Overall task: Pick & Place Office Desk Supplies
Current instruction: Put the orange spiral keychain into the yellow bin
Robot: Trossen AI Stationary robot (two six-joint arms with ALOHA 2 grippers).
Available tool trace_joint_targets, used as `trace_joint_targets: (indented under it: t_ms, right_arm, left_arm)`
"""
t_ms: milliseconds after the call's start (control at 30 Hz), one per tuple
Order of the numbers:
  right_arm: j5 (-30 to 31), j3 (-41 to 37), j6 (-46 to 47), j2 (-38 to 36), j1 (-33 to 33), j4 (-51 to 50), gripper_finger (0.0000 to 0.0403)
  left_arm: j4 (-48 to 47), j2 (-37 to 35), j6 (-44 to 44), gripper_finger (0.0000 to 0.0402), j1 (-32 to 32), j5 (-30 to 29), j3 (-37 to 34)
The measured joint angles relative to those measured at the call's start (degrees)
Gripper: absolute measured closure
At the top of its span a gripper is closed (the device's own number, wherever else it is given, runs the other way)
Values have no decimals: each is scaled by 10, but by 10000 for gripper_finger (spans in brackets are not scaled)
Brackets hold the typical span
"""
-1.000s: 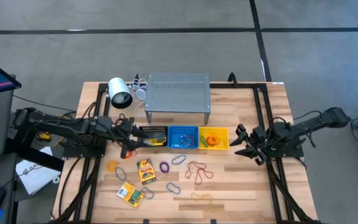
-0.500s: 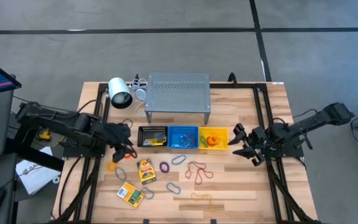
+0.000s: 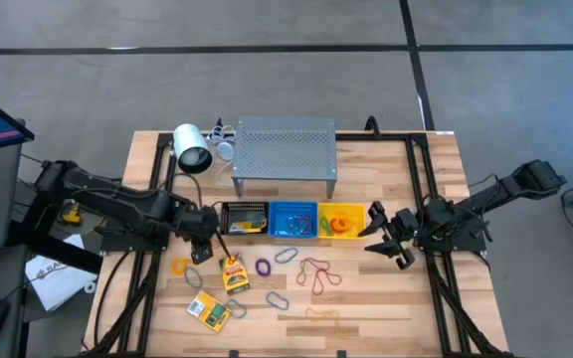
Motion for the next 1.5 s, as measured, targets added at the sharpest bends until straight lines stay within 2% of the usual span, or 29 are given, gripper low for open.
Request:
trace_joint_targets:
  t_ms: [400,600,933,1167,1500]
  right_arm:
    - [0,0,0,26,21,33,223]
    - [0,0,0,26,20,34,223]
    - [0,0,0,26,20,34,223]
    - [0,0,0,26,20,34,223]
    - [0,0,0,26,20,33,223]
  left_arm:
    - [14,79,-39,216,0,-3,-35]
    - [55,81,-39,216,-16,-2,-35]
    - [55,81,-71,216,-63,-15,-37]
    - [65,81,-137,216,-75,-8,-93]
    - [100,81,-139,216,-75,1,-112]
